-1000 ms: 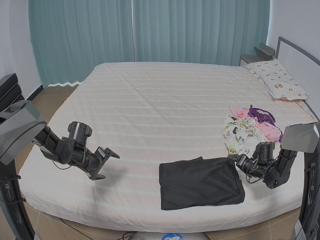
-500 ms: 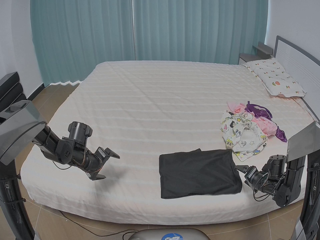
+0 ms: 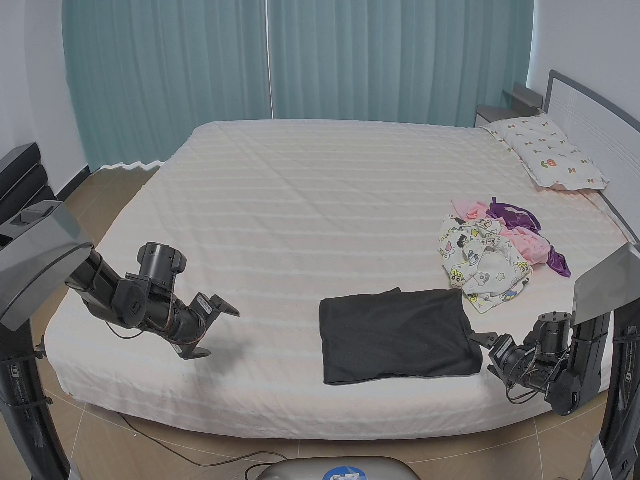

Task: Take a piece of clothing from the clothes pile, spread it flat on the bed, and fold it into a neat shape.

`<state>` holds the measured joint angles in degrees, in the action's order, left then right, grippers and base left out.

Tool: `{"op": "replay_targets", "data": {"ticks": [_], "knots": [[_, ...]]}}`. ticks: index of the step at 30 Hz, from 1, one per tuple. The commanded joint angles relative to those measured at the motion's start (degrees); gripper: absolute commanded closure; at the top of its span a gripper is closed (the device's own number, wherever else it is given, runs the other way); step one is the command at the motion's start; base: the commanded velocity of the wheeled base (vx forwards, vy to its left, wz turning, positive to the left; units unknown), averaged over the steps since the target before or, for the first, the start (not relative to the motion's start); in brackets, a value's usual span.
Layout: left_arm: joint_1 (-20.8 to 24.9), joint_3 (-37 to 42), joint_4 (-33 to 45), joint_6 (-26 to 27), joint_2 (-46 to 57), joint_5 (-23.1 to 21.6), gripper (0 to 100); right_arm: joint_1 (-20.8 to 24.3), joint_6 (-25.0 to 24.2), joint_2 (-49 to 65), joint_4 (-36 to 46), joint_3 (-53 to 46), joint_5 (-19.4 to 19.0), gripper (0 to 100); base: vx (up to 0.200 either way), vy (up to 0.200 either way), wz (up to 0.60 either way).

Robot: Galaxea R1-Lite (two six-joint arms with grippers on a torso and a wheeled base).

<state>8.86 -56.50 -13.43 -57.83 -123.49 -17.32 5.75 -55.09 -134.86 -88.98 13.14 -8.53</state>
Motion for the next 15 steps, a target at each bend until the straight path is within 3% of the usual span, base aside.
{"op": "replay_targets", "data": {"ticks": [1, 15], "knots": [[0.10, -0.10, -0.01, -0.09, -0.17, 0.01, 0, 0.13, -0.02, -0.22, -0.93, -0.22, 0.01, 0, 0.000, -0.200, 0.00], [0.10, 0.08, 0.07, -0.09, -0.08, 0.01, 0, 0.22, 0.16, -0.22, -0.93, -0.40, 0.01, 0, 0.000, -0.200, 0.00]]}}
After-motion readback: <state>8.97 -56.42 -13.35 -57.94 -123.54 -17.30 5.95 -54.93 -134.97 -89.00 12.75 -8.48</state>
